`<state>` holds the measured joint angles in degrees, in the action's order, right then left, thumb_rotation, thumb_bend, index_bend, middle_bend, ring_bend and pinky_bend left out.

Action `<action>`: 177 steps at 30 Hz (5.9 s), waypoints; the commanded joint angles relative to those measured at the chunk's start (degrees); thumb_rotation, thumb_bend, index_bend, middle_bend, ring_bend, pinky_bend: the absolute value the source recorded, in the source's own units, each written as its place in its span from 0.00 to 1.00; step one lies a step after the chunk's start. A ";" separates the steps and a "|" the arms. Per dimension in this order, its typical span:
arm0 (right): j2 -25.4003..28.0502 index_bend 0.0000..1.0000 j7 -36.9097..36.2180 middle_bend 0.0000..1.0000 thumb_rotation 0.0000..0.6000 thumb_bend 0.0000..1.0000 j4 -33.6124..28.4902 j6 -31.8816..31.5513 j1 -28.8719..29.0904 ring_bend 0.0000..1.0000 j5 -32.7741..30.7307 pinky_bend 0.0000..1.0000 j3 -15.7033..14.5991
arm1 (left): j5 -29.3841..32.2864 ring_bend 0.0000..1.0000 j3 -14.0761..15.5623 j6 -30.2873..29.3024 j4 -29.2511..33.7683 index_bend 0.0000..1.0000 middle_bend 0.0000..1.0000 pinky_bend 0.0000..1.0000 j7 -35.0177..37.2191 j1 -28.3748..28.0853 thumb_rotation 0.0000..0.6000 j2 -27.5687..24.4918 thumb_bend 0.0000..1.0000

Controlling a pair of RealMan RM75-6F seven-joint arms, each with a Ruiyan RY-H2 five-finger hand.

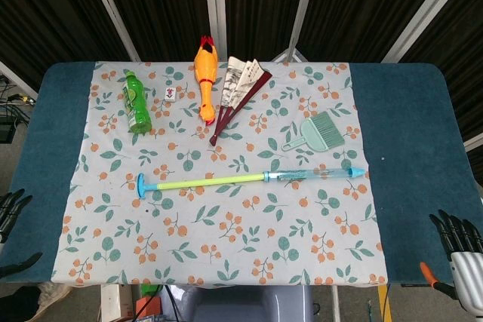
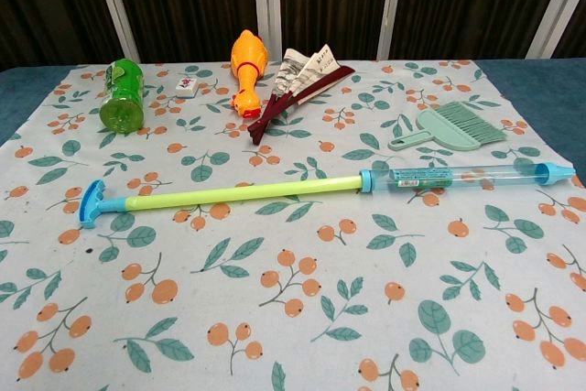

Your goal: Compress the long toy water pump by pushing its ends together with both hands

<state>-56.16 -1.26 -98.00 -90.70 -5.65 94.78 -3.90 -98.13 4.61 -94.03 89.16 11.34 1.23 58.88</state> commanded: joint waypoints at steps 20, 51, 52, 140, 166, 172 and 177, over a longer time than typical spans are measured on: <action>-0.73 0.00 -1.28 0.00 1.00 0.33 0.53 -0.77 -0.19 0.00 -0.02 0.00 0.32 | 0.54 0.00 0.30 1.51 0.89 0.00 0.00 0.00 -0.13 -0.40 1.00 -0.63 0.07; -0.11 0.00 -1.30 0.00 1.00 0.33 -0.90 2.70 1.17 0.00 -1.04 0.00 -0.13 | 11.42 0.00 -6.05 15.72 13.64 0.04 0.00 0.00 -12.69 -9.28 1.00 -2.56 0.15; -0.03 0.00 -1.31 0.00 1.00 0.33 -1.04 2.95 1.25 0.00 -1.12 0.00 -0.19 | 12.73 0.00 -6.68 17.21 14.53 0.05 0.00 0.00 -13.98 -10.28 1.00 -2.37 0.17; 1.70 0.00 -6.69 0.00 1.00 0.33 -2.58 5.99 2.82 0.00 -2.57 0.00 -0.74 | 65.54 0.00 -14.40 22.67 2.85 0.57 0.17 0.05 -61.04 -43.86 1.00 36.36 0.51; -8.60 0.00 23.52 0.00 1.00 0.33 -13.42 30.49 29.11 0.00 -34.45 0.00 13.15 | 64.15 0.00 -14.16 19.68 15.75 0.59 0.17 0.05 -63.23 -44.28 1.00 27.86 0.51; -14.86 0.02 31.65 0.00 1.00 0.33 -8.64 30.23 34.30 0.00 -44.27 0.00 14.39 | 64.38 0.00 -13.53 20.24 15.92 0.59 0.17 0.05 -63.10 -44.43 1.00 26.91 0.51; -18.72 0.15 35.59 0.00 1.00 0.33 -4.09 29.21 37.29 0.00 -49.93 0.00 14.98 | 64.50 0.00 -13.08 20.64 15.62 0.59 0.17 0.05 -63.13 -44.67 1.00 26.46 0.51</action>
<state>-72.96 32.44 -104.15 -61.04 29.94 47.04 10.48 -33.62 -8.47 -73.40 104.80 -51.78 -43.43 85.33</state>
